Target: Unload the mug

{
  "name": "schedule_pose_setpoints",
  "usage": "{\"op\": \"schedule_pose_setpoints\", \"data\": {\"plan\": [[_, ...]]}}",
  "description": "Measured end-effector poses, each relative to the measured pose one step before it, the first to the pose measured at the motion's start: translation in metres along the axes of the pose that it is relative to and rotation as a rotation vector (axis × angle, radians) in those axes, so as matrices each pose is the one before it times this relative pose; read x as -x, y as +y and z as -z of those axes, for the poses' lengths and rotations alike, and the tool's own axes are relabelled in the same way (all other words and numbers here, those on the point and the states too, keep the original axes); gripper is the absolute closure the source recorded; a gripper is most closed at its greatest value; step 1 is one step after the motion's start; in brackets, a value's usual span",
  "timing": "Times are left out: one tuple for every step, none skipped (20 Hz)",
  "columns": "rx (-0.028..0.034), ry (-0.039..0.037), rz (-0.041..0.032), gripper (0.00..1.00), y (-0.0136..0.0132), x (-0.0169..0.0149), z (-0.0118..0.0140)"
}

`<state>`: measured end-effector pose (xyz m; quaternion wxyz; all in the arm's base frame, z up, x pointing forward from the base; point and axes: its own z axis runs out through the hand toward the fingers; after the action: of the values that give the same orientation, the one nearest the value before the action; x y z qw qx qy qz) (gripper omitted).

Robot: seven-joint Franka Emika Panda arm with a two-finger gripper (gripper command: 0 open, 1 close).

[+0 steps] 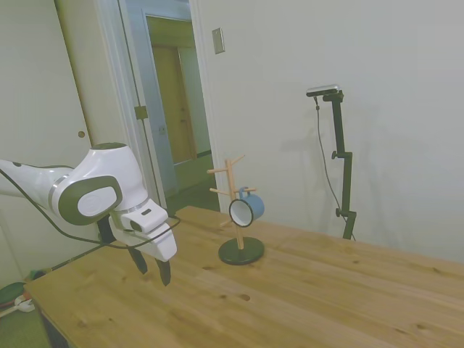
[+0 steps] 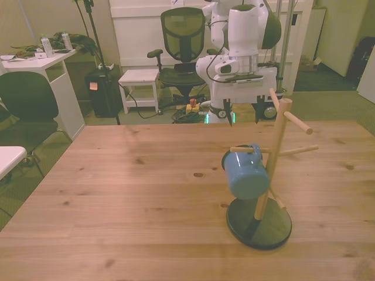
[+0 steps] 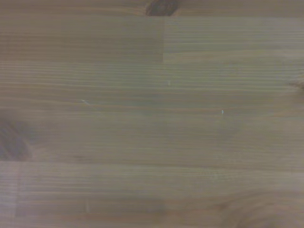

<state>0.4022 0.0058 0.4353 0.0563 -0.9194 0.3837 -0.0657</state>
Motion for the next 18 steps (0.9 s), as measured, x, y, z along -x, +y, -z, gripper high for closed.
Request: {"op": "schedule_pose_setpoints", "data": {"plan": [[0.00079, -0.00087, -0.0016, 0.0, 0.00009, -0.00015, -0.00045], [0.00805, -0.00846, -0.01729, 0.0, 0.00072, -0.00125, -0.00484], [0.00281, -0.00315, -0.00169, 0.0, -0.00008, -0.00042, -0.00174], [0.00119, -0.00167, -0.0006, 0.0, -0.00066, -0.00079, -0.0008], [-0.00071, 0.00018, -0.00161, 0.0, -0.00122, -0.00118, 0.00008], [-0.00115, 0.00038, -0.00234, 0.0, -0.00152, -0.00153, 0.0004], [-0.00147, 0.0006, -0.00113, 0.0, -0.00173, -0.00162, 0.00073], [-0.00096, 0.00003, -0.00026, 0.0, -0.00191, -0.00166, 0.00038], [-0.00248, 0.00079, -0.00035, 0.0, -0.0021, -0.00195, 0.00027], [-0.00469, 0.00268, -0.00116, 0.0, -0.00246, -0.00277, 0.00031], [-0.00339, 0.00128, -0.0016, 0.0, -0.00248, -0.00317, 0.00016], [-0.00443, 0.0026, -0.00186, 0.0, -0.00264, -0.00362, -0.00003], [-0.00524, 0.00324, -0.00241, 0.0, -0.00317, -0.0043, 0.00047], [-0.00468, 0.00264, -0.0038, 0.0, -0.00326, -0.00423, 0.00086], [-0.00436, 0.00197, -0.00548, 0.0, -0.00435, -0.00491, 0.00162], [-0.00437, 0.0021, -0.00502, 0.0, -0.00484, -0.00462, 0.00196], [-0.00364, 0.00142, -0.00454, 0.0, -0.00517, -0.00448, 0.00168], [-0.00295, 0.00092, -0.00553, 0.0, -0.00481, -0.00407, 0.00115]]}}
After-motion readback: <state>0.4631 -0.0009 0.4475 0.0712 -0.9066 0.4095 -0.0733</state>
